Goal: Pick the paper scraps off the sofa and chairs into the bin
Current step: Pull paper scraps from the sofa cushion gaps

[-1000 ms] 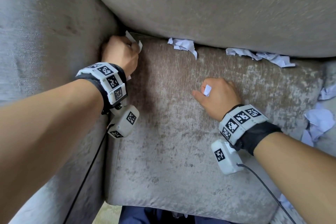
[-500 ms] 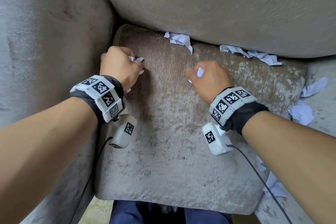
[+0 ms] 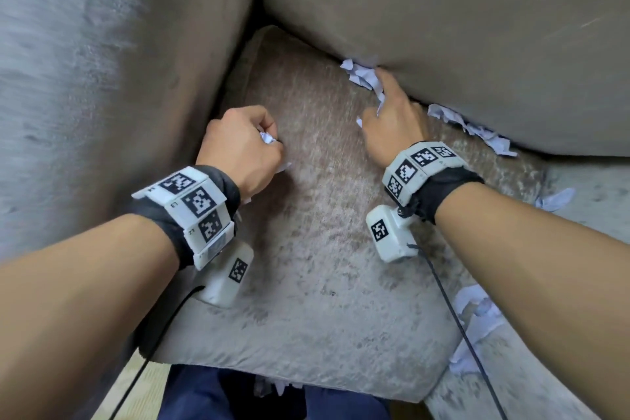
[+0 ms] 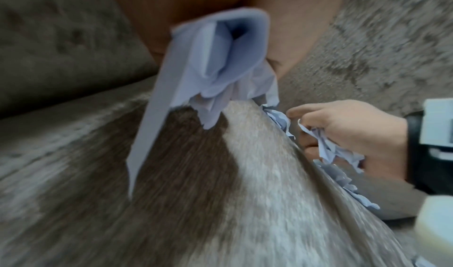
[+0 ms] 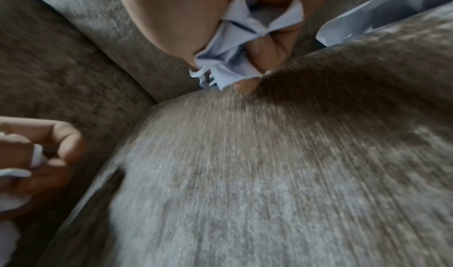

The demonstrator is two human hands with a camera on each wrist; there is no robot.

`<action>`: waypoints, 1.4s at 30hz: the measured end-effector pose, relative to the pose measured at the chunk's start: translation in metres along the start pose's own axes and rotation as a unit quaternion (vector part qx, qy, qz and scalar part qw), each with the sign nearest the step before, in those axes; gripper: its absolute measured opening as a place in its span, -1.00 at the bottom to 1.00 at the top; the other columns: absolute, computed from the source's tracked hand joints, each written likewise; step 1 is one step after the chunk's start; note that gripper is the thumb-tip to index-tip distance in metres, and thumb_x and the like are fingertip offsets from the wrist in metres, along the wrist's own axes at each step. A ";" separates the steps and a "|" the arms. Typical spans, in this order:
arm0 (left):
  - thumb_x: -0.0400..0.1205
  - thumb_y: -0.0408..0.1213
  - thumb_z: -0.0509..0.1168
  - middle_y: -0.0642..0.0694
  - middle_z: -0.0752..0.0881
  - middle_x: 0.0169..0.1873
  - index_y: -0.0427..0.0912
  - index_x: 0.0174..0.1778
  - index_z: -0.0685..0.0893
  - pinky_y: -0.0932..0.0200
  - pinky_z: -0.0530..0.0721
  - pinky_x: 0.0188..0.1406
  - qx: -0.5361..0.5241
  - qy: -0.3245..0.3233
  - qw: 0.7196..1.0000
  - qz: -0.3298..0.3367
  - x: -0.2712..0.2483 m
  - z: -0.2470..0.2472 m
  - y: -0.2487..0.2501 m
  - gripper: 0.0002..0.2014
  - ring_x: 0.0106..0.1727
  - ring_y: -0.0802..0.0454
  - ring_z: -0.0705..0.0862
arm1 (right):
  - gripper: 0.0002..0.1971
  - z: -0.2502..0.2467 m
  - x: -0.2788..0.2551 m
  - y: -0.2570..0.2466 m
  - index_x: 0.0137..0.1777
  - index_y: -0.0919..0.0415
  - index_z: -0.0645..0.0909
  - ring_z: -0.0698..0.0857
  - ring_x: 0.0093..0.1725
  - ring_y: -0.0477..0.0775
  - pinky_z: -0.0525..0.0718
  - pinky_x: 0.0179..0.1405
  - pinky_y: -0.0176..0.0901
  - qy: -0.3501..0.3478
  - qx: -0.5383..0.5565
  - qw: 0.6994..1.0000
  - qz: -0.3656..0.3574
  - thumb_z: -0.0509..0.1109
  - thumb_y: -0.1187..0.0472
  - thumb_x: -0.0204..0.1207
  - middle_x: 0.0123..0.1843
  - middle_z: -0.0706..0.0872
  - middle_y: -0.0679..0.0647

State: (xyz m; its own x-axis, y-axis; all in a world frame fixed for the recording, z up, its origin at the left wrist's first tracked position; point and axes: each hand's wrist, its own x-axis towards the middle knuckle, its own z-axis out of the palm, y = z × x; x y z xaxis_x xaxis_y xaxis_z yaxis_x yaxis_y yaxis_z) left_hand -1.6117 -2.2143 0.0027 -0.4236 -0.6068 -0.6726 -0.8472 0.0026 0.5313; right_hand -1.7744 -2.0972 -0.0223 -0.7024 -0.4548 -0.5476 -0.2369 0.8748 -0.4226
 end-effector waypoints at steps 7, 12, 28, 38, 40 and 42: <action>0.47 -0.39 0.26 0.01 0.60 -0.60 -0.19 -0.29 0.63 0.18 0.55 -0.68 -0.026 -0.012 1.000 -0.003 -0.005 -0.010 -0.018 -0.93 -0.73 0.18 0.56 | -0.40 0.014 0.012 -0.005 0.50 -0.23 0.29 0.65 -0.15 0.25 0.42 -0.28 -0.12 -0.006 -0.077 0.996 0.034 0.27 0.23 0.50 -0.04 0.70 0.15; 0.47 -0.41 0.30 -0.06 0.61 -0.56 -0.20 -0.30 0.61 0.19 0.51 -0.64 -0.028 -0.025 0.999 0.006 -0.007 -0.015 -0.030 -0.95 -0.63 0.08 0.53 | -0.57 0.023 0.023 -0.018 0.39 -0.12 0.39 0.70 -0.07 0.33 0.68 -0.11 0.03 0.007 -0.089 0.994 0.058 0.19 0.19 0.53 0.13 0.64 0.14; 0.46 -0.25 0.33 -0.01 0.74 -0.42 -0.04 -0.30 0.70 0.21 0.61 -0.66 0.032 -0.004 0.999 0.010 -0.029 -0.008 -0.019 -0.93 -0.41 -0.02 0.72 | -0.52 0.020 -0.023 -0.003 -0.62 -0.03 0.56 0.71 -0.19 0.37 0.71 -0.06 0.07 0.023 0.012 0.998 0.057 0.17 -0.19 0.47 -0.54 0.62 0.01; 0.52 -0.04 0.34 0.02 0.73 -0.27 0.03 -0.19 0.75 0.28 0.52 -0.35 0.086 0.000 0.994 0.060 -0.037 0.071 0.053 -0.87 -0.22 0.03 0.68 | -0.66 -0.020 -0.049 0.075 -0.54 0.30 0.47 0.69 -0.27 0.39 0.73 -0.24 0.17 0.042 0.079 0.994 0.065 0.14 0.04 0.26 -0.44 0.70 0.23; 0.53 -0.06 0.34 0.09 0.69 -0.34 0.03 -0.15 0.76 0.36 0.44 -0.53 0.092 -0.007 0.993 0.070 -0.037 0.091 0.069 -0.87 -0.33 0.23 0.61 | -0.68 -0.035 -0.050 0.091 -0.54 0.30 0.47 0.69 -0.31 0.39 0.70 -0.22 0.12 0.057 0.076 0.994 0.057 0.14 0.07 0.26 -0.49 0.68 0.24; 0.55 -0.08 0.34 0.16 0.64 -0.37 0.05 -0.07 0.74 0.48 0.39 -0.61 0.096 -0.013 0.992 0.077 -0.037 0.109 0.084 -0.88 -0.39 0.34 0.54 | -0.71 -0.048 -0.052 0.109 -0.59 0.26 0.34 0.70 -0.37 0.38 0.70 -0.30 0.14 0.073 0.089 0.992 0.056 0.19 0.12 0.26 -0.56 0.63 0.27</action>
State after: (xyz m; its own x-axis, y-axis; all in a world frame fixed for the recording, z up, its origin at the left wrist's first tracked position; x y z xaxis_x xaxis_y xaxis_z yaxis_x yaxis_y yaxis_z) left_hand -1.7018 -2.1045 0.0161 -0.5594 -0.5661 -0.6054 -0.8159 0.2474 0.5226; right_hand -1.7962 -1.9702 -0.0048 -0.8100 -0.3154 -0.4944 -0.0380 0.8695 -0.4925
